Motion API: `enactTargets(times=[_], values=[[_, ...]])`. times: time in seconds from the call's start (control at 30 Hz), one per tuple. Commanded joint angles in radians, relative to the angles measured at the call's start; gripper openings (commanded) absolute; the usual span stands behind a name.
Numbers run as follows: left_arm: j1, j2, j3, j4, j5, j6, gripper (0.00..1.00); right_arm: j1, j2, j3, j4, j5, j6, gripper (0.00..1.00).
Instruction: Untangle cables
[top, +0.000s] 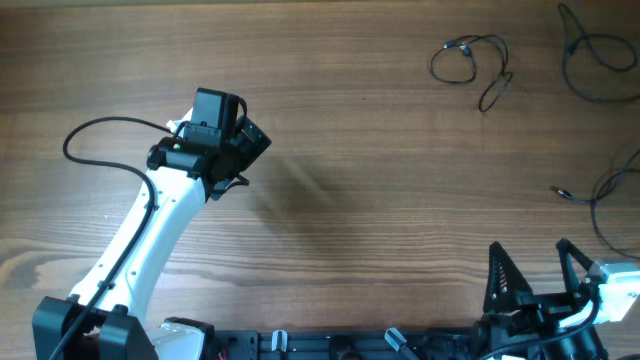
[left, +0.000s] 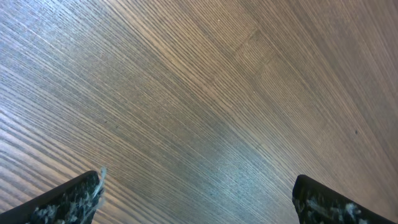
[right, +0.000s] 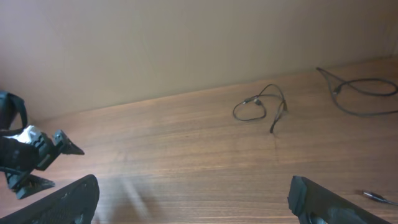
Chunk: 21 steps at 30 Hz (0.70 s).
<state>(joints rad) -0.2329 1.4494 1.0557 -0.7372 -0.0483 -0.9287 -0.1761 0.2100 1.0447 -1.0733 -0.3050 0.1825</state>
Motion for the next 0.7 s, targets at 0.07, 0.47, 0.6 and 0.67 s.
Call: enactTargets(times=[0.07, 0.47, 0.6, 0.67], values=[[0.000, 0.005, 0.003, -0.001, -0.017, 0.009, 1.00, -0.001, -0.011, 0.000, 0.016, 0.010, -0.040, 1.00], [0.000, 0.005, 0.003, -0.001, -0.017, 0.009, 1.00, 0.003, -0.111, -0.249, 0.284, -0.076, -0.180, 1.00], [0.000, 0.005, 0.003, -0.001, -0.017, 0.009, 1.00, 0.003, -0.192, -0.376, 0.410, -0.089, -0.179, 1.00], [0.000, 0.005, 0.003, -0.001, -0.017, 0.009, 1.00, 0.002, -0.207, -0.422, 0.461, -0.089, -0.179, 1.00]])
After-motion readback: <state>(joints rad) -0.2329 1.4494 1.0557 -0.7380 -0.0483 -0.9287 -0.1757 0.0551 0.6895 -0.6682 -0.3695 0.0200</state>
